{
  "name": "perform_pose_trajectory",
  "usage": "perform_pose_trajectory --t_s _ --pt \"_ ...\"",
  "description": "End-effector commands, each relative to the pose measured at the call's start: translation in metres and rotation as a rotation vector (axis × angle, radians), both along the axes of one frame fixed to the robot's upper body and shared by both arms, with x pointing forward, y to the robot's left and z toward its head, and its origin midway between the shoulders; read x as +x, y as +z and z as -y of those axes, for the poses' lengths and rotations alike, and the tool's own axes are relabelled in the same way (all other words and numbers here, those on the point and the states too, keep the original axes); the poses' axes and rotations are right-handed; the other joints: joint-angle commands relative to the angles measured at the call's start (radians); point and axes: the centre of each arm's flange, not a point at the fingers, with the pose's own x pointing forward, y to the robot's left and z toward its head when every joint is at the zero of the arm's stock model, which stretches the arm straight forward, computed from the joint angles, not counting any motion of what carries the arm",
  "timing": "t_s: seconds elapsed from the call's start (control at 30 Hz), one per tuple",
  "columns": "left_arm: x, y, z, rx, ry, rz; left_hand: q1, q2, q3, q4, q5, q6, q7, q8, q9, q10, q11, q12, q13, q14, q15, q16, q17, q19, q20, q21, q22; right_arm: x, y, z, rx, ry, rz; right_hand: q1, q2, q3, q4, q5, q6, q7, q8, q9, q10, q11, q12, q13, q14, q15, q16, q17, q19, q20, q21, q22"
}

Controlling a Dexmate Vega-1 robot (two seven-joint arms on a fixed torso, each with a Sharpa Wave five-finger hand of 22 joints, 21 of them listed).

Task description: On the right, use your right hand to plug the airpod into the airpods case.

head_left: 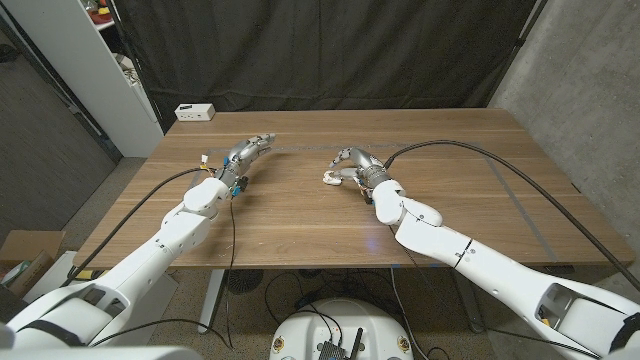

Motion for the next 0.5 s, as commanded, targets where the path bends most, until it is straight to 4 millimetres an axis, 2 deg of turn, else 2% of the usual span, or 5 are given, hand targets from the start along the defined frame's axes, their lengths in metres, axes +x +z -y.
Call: perform_pose_trajectory --t_s 0.03,0.13,0.23,0.3,0.5 --pt "0.002 0.003 -0.002 0.001 -0.016 0.024 0.01 0.002 0.001 -0.003 0.005 0.009 -0.005 0.001 0.006 0.006 -0.001 0.004 0.001 0.011 -0.04 -0.001 0.003 0.014 0.001 -0.003 0.002 -0.001 -0.003 -0.017 -0.01 -0.038 -0.021 0.013 -0.005 0.005 0.001 0.004 0.014 0.002 0.005 -0.002 0.015 0.005 0.009 0.004 0.011 -0.111 -0.006 0.0 -0.009 0.006 0.0 0.003" --pt "0.004 0.003 -0.003 0.0 -0.017 0.024 0.01 0.002 0.001 -0.004 0.005 0.01 -0.005 0.002 0.006 0.008 -0.002 0.004 0.001 0.012 -0.04 -0.001 0.003 0.015 0.001 -0.003 0.002 0.0 -0.004 -0.023 -0.019 -0.047 -0.037 0.015 -0.005 0.006 0.001 0.004 0.014 0.002 0.004 -0.003 0.015 -0.004 0.009 0.004 0.011 -0.112 -0.007 -0.001 -0.012 0.006 0.0 0.003" --pt "0.005 0.004 -0.005 0.0 -0.018 0.028 0.011 0.002 0.001 -0.004 0.005 0.011 -0.006 0.002 0.006 0.009 -0.003 0.005 0.001 0.012 -0.04 -0.001 0.003 0.015 0.001 -0.004 0.003 0.002 -0.004 -0.028 -0.039 -0.057 -0.058 0.016 -0.007 0.005 0.001 0.004 0.012 0.005 0.002 -0.004 0.015 0.001 0.008 0.004 0.008 -0.109 -0.01 -0.002 -0.022 0.011 -0.002 0.003" --pt "0.006 0.004 -0.005 -0.002 -0.024 0.032 0.011 0.002 0.001 -0.004 0.005 0.01 -0.005 0.001 0.006 0.01 -0.001 0.005 0.001 0.012 -0.04 -0.001 0.003 0.015 0.001 -0.004 0.003 0.003 -0.004 -0.03 -0.046 -0.066 -0.07 0.02 -0.01 0.006 0.001 0.004 0.004 0.002 -0.004 -0.006 0.007 0.003 0.003 0.004 -0.012 -0.103 -0.021 -0.004 -0.04 0.021 -0.005 0.003" --pt "0.009 0.001 -0.007 -0.011 -0.016 0.026 0.012 0.002 0.002 -0.004 0.006 0.011 -0.006 0.001 0.006 0.012 -0.002 0.006 0.002 0.013 -0.042 -0.002 0.003 0.014 0.0 -0.006 0.003 0.007 -0.003 -0.033 -0.043 -0.083 -0.073 0.03 -0.011 0.009 0.0 0.003 -0.001 0.001 -0.01 -0.01 -0.009 0.001 -0.006 0.002 -0.041 -0.09 -0.036 -0.008 -0.074 0.028 -0.007 0.003"
